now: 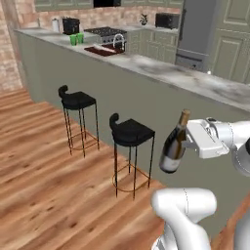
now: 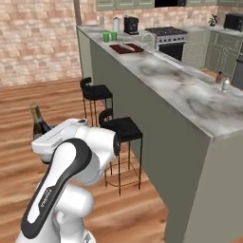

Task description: Place the drinks on the dining counter in a tight cluster.

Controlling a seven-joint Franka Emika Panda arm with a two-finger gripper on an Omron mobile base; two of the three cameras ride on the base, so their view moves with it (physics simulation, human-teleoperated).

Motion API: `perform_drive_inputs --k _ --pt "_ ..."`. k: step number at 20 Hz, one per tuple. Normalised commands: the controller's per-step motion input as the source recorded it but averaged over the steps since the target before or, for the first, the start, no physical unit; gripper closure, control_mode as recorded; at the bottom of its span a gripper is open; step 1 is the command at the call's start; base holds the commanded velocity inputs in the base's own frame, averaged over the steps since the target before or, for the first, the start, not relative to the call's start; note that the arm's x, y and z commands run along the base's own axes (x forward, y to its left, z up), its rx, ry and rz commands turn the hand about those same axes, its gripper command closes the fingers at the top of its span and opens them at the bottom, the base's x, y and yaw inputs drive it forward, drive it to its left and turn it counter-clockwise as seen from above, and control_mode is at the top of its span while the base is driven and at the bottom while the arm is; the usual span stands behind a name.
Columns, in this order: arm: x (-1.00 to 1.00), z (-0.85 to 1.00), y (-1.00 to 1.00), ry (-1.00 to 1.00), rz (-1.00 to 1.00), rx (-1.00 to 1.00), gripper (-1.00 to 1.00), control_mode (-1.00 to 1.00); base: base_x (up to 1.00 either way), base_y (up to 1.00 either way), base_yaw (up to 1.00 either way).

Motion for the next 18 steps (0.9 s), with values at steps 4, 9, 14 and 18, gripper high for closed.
perform_drive_inputs --k 4,9,14,18 --pt "0.00 0.00 0.00 0.00 0.00 0.00 1.00 1.00 1.00 0.43 -0.15" --pt "0.00 0.00 0.00 0.00 0.00 0.00 1.00 1.00 0.93 0.77 -0.58" --pt "0.00 0.00 0.00 0.00 0.00 0.00 1.00 1.00 0.60 0.60 -0.69" --pt "0.00 0.00 0.00 0.00 0.00 0.00 1.00 1.00 0.35 0.58 -0.68"
